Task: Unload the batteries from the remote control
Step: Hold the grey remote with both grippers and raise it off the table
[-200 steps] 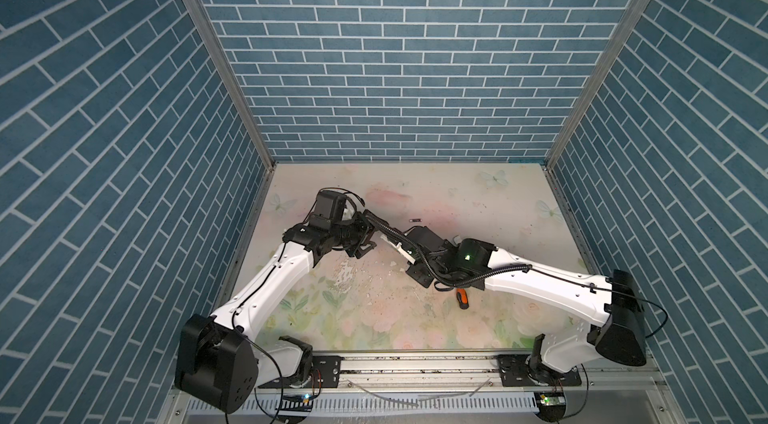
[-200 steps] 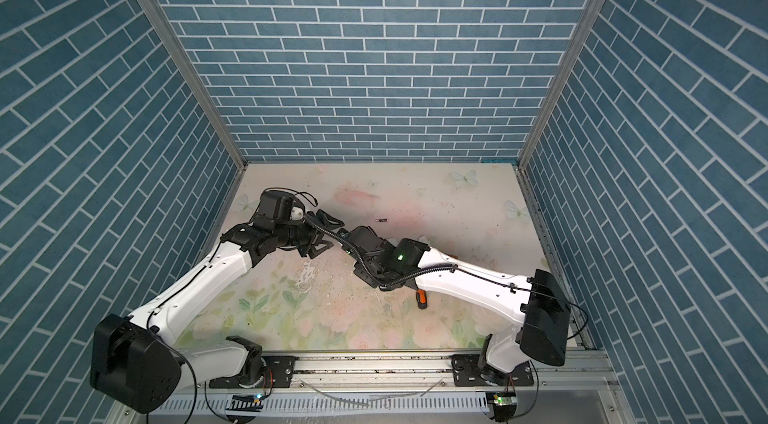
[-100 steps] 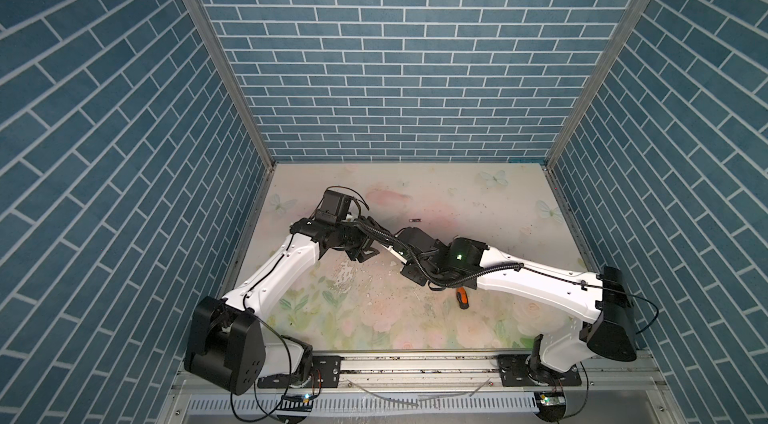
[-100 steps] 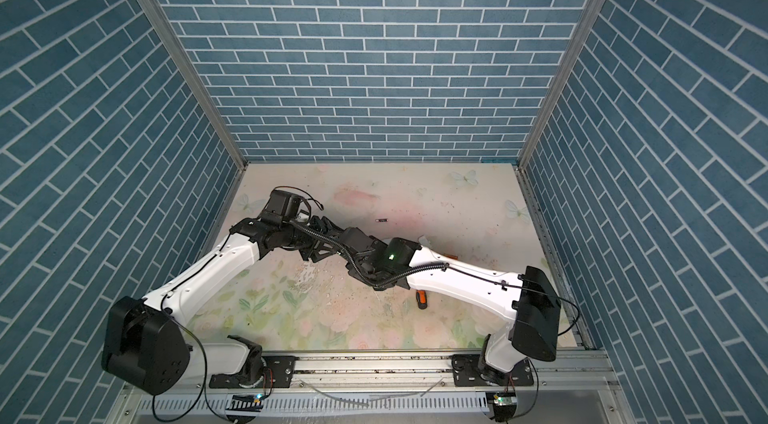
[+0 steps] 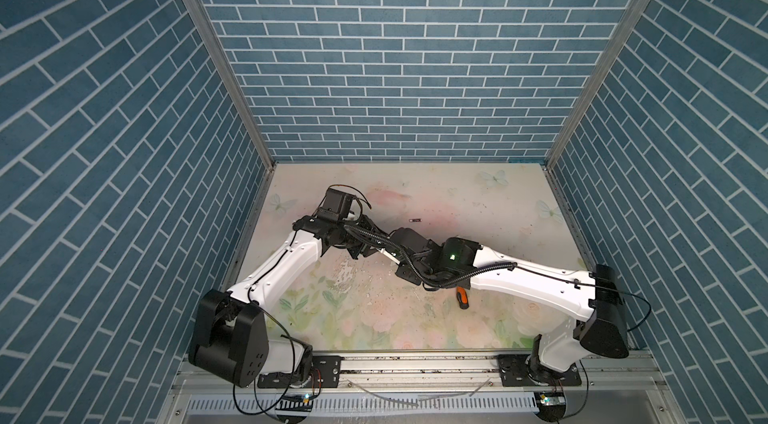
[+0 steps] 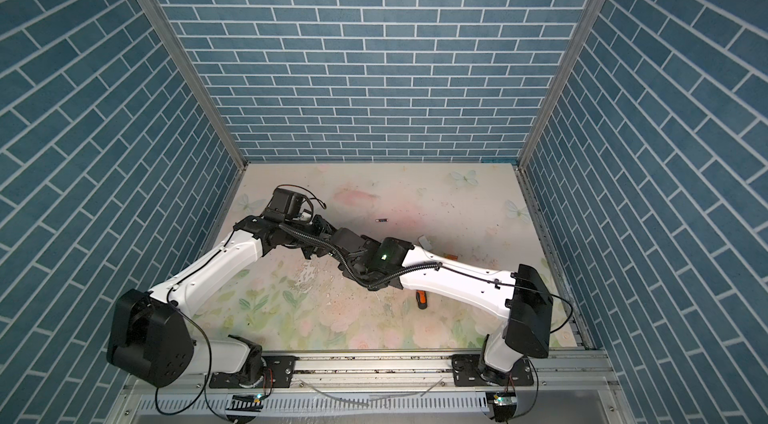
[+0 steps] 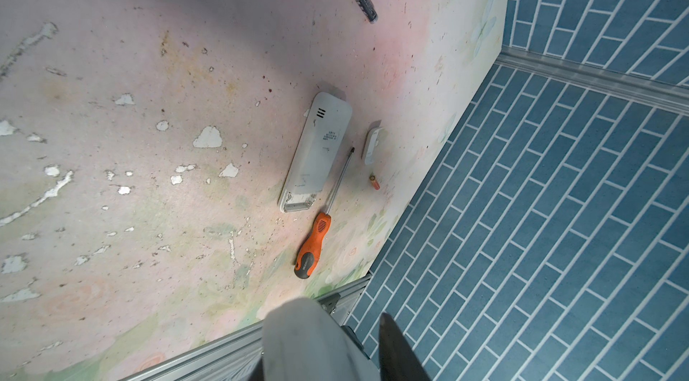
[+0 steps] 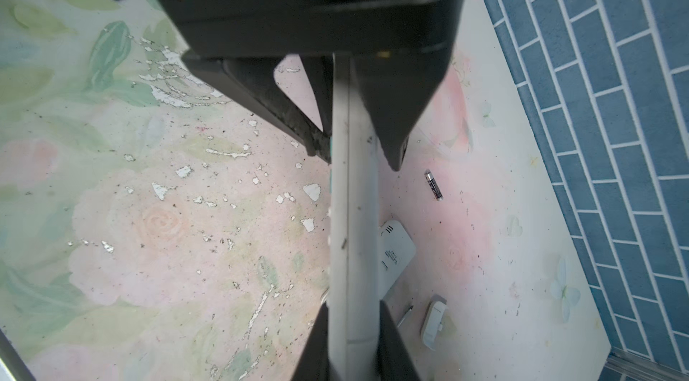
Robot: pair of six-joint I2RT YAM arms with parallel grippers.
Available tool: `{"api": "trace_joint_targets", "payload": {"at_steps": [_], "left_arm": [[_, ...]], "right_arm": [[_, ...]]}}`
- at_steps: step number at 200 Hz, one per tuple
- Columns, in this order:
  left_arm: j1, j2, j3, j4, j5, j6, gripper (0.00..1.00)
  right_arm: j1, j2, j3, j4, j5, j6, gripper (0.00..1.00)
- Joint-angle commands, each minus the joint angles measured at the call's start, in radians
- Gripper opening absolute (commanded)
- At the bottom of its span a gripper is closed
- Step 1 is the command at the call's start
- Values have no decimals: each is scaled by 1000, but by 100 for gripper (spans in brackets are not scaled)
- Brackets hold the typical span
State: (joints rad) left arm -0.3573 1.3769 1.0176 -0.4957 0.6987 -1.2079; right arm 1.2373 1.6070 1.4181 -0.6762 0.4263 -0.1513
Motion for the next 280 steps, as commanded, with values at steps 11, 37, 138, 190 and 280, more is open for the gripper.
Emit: {"api": "trace_joint_targets", "payload": {"at_steps": [11, 37, 138, 190, 280], "left_arm": [[5, 23, 18, 6, 21, 19, 28], [5, 29, 19, 12, 22, 21, 13], [6, 34, 17, 42, 41, 23, 0], [23, 16, -20, 89, 47, 13, 0], [56, -117, -272, 725, -235, -11, 0]], "right_arm": [[12, 31, 73, 1, 40, -42, 0], [17, 39, 82, 1, 44, -40, 0], [27, 36, 101, 1, 98, -32, 36], [28, -23, 76, 1, 82, -6, 55], [-116, -283, -94, 3, -288, 477, 51]]}}
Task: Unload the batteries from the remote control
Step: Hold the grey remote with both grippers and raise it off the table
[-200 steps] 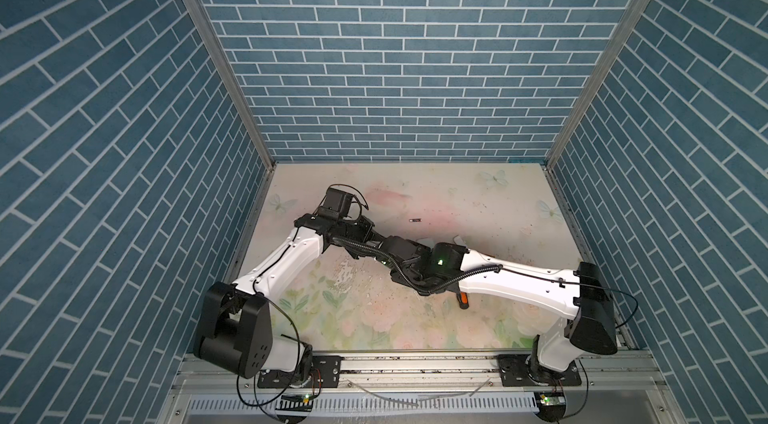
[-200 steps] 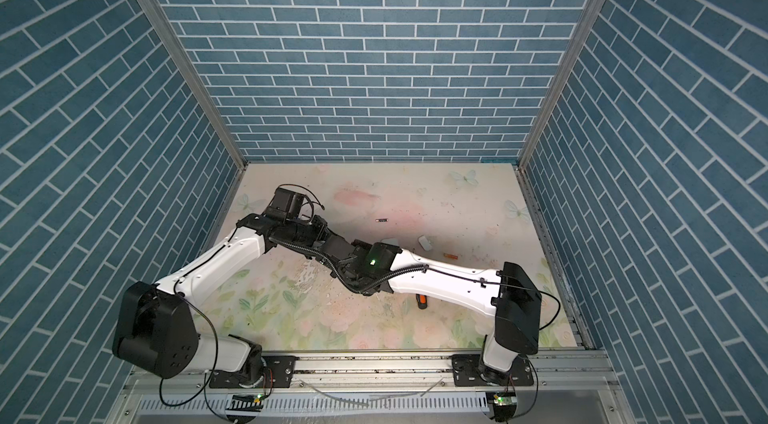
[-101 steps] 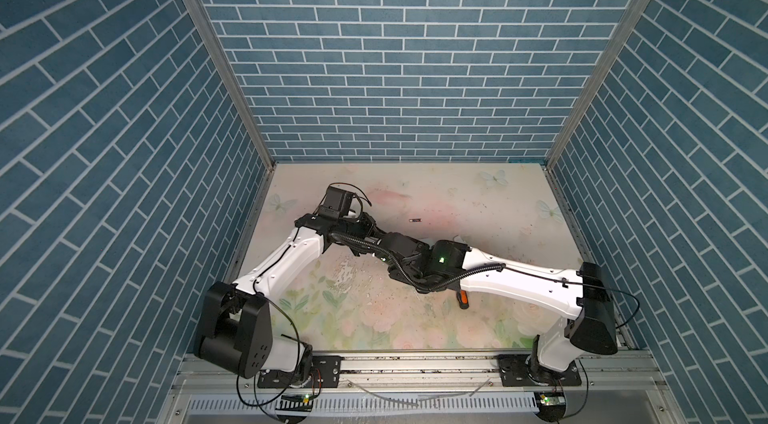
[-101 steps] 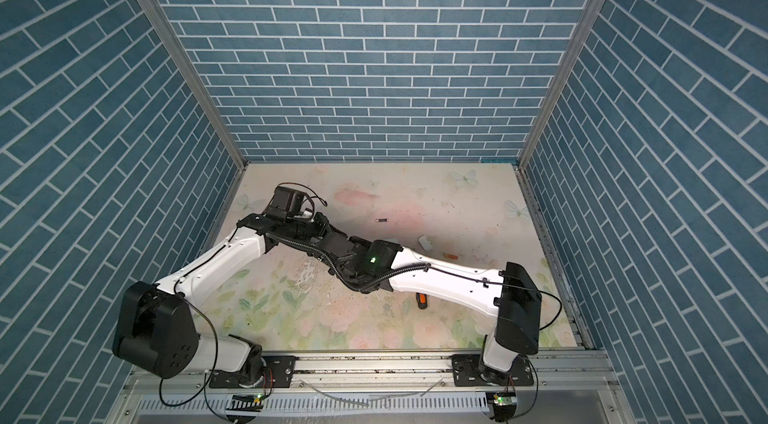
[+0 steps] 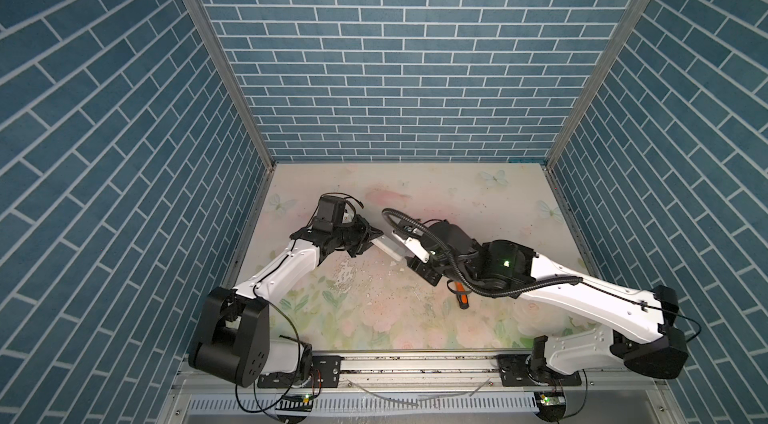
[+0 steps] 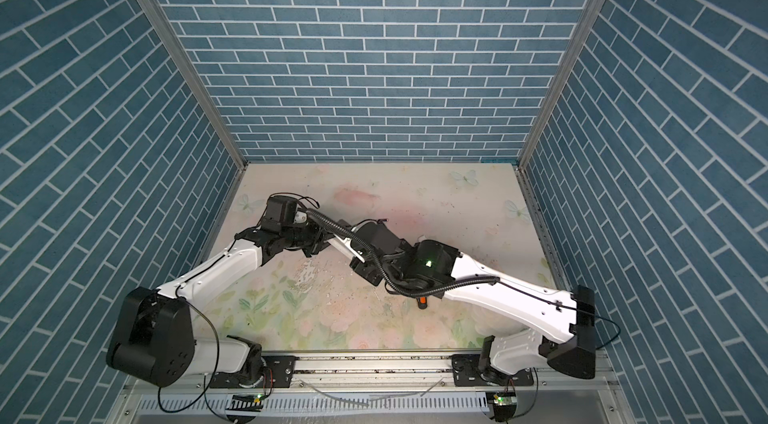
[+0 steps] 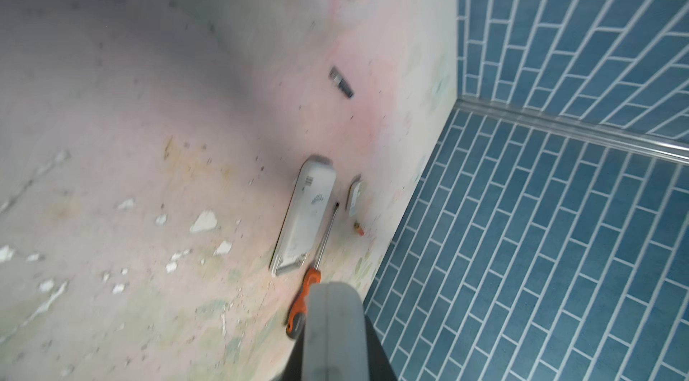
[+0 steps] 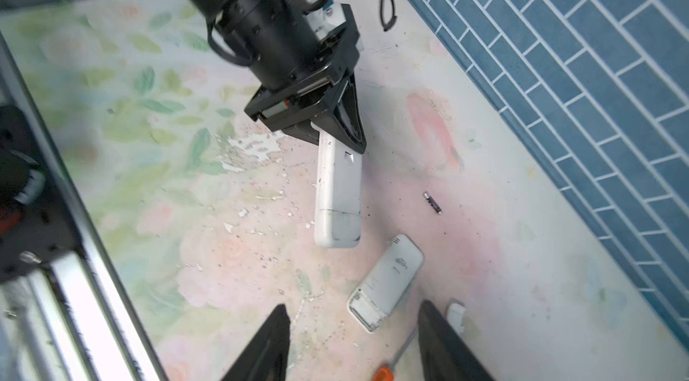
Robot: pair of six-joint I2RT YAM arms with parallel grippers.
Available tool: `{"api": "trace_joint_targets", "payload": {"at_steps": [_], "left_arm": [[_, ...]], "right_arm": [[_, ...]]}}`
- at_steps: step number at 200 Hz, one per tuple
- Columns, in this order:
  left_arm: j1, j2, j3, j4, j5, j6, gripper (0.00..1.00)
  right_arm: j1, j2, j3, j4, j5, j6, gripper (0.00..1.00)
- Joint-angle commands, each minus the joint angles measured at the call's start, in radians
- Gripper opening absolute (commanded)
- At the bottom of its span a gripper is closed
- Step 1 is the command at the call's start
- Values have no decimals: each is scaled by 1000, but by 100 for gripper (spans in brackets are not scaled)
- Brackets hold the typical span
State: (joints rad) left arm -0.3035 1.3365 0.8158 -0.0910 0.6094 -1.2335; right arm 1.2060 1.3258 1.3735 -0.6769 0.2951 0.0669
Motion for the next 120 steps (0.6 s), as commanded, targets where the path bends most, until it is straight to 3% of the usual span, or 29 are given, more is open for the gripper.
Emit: {"api": "trace_joint_targets", "payload": {"at_steps": [1, 30, 63, 98, 120], "left_arm": [[2, -78, -76, 338, -150, 14, 0], [-6, -112, -189, 642, -243, 21, 0], [-13, -55, -229, 903, -208, -7, 0], [-27, -34, -225, 1017, -197, -2, 0], [-41, -28, -219, 1048, -201, -4, 0]], "right_arm": [[-90, -2, -52, 8, -166, 268, 51], [-233, -16, -155, 288, -368, 541, 47], [-324, 9, -224, 530, -434, 728, 52], [-419, 40, -306, 732, -544, 883, 57], [-434, 88, -287, 754, -585, 900, 57]]}}
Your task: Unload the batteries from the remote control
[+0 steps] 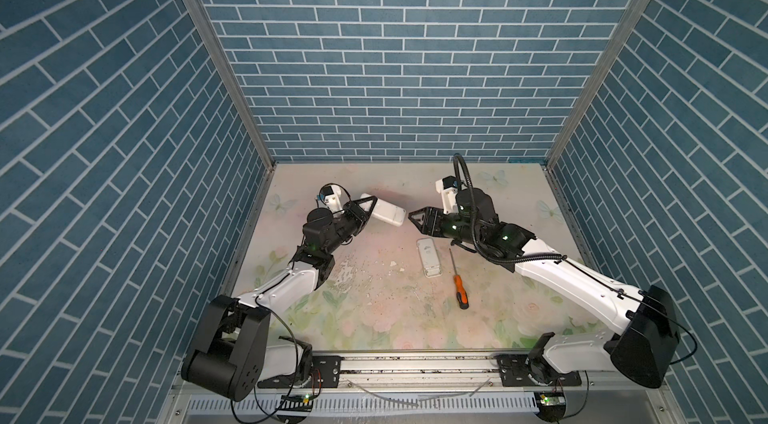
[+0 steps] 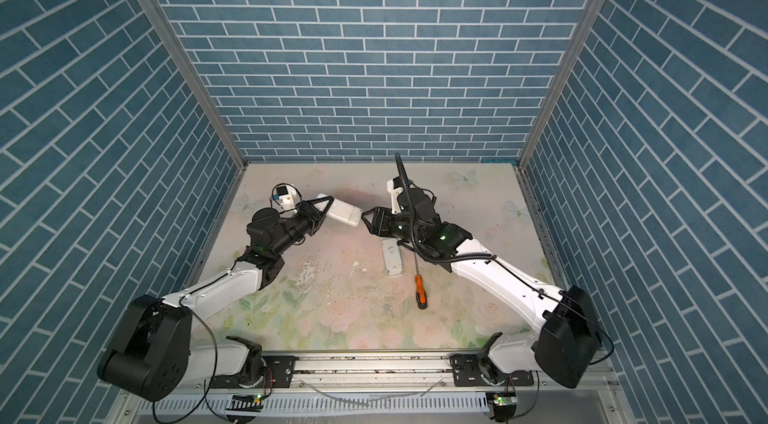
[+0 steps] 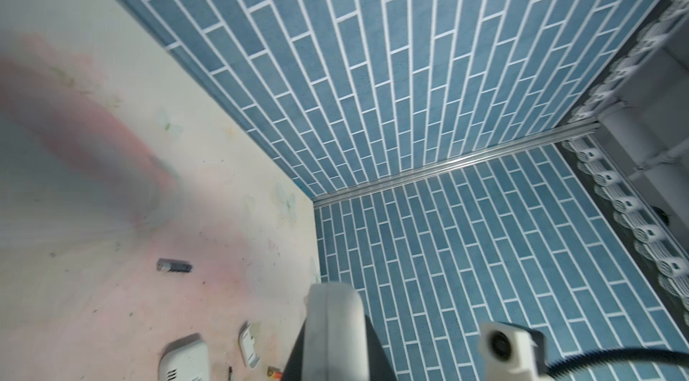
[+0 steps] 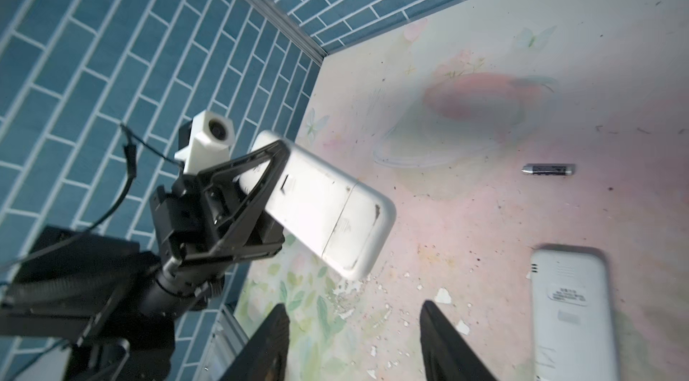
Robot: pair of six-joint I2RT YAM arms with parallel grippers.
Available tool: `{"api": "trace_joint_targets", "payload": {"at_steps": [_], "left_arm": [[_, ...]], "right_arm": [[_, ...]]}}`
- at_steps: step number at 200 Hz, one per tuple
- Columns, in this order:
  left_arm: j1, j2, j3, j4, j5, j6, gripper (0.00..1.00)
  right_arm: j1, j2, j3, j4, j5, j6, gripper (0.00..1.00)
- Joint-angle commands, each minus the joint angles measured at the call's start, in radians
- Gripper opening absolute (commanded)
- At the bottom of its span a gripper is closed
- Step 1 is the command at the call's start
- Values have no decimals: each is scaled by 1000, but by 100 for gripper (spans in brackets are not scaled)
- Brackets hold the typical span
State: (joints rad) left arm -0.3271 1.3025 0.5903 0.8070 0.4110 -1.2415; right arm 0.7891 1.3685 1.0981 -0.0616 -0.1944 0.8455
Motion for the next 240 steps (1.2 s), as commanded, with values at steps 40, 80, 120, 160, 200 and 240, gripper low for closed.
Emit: {"api": "trace_joint_targets", "payload": {"at_steps": [40, 80, 120, 160, 200, 240], "left_arm": [[-54, 24, 17, 176, -4, 3, 0], [-60, 29, 6, 196, -15, 4, 0], [-60, 22, 1, 193, -26, 8, 0], [-60, 42, 5, 221, -19, -8, 0], [-61, 52, 4, 235, -17, -18, 0], [-60, 50, 0, 214, -14, -9, 0]], "right_arm": [[-35, 123, 41, 176, -147, 138, 57], [-36, 152, 57, 197, -163, 149, 44], [-36, 133, 36, 193, -158, 152, 39], [-36, 118, 15, 190, -149, 149, 30], [-37, 120, 18, 198, -160, 148, 25], [-37, 119, 30, 195, -168, 141, 40]]}}
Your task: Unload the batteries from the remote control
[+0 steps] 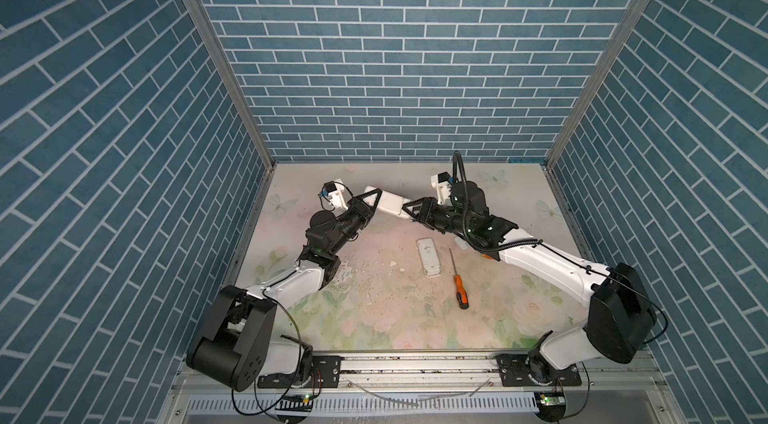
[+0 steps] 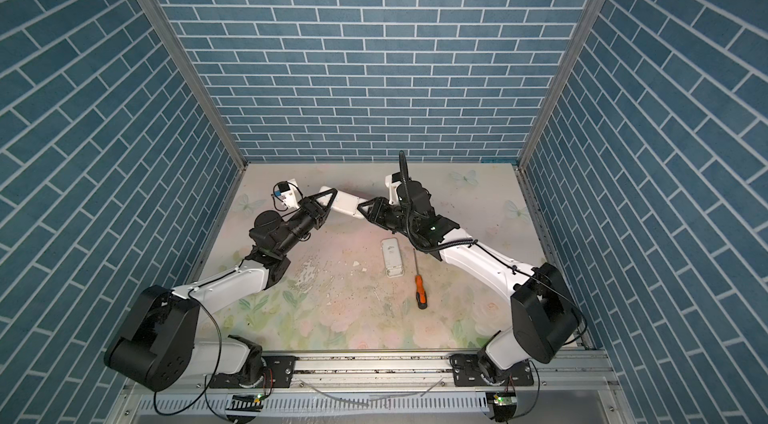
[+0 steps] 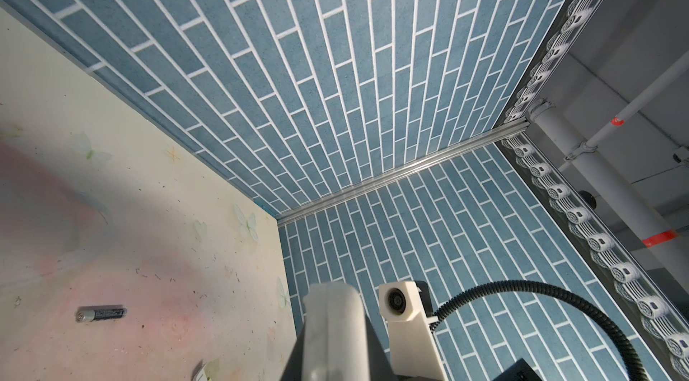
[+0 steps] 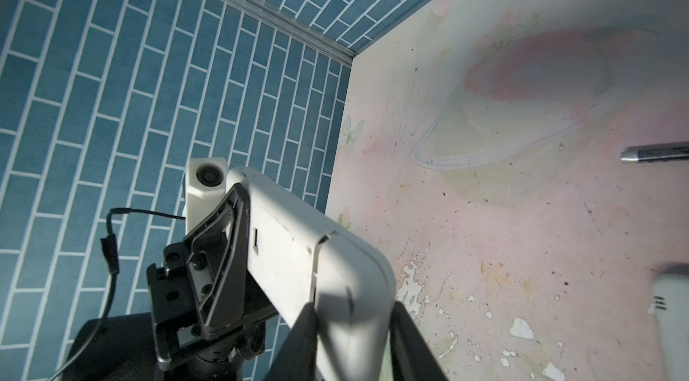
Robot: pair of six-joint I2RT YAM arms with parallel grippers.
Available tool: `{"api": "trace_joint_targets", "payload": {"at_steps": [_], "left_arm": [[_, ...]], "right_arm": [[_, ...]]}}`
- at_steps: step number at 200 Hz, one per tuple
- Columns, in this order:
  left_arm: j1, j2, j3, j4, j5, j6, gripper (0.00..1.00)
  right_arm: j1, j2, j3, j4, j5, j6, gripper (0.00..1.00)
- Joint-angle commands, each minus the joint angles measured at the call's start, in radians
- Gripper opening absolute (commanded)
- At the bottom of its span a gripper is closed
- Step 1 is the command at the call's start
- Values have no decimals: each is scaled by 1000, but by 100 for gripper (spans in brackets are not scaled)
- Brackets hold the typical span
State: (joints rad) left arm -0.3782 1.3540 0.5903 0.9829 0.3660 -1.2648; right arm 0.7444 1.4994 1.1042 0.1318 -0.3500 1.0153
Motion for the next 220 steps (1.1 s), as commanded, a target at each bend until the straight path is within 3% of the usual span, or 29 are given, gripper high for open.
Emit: {"api": "trace_joint_targets", "payload": {"at_steps": [1, 64, 155, 220], "left_arm": [[-9, -2, 0, 37, 31, 14, 0], [-9, 6, -15, 6, 25, 62, 0], [-8, -10, 23, -145, 35, 199, 0], [-9, 8, -1, -87, 31, 171, 0]], "right_arm": [[8, -12, 24, 2, -12, -30, 41], [7, -30, 49, -65, 2, -52, 37], [7, -41, 53, -126, 26, -75, 39], [5, 2, 48, -108, 4, -58, 15]]}}
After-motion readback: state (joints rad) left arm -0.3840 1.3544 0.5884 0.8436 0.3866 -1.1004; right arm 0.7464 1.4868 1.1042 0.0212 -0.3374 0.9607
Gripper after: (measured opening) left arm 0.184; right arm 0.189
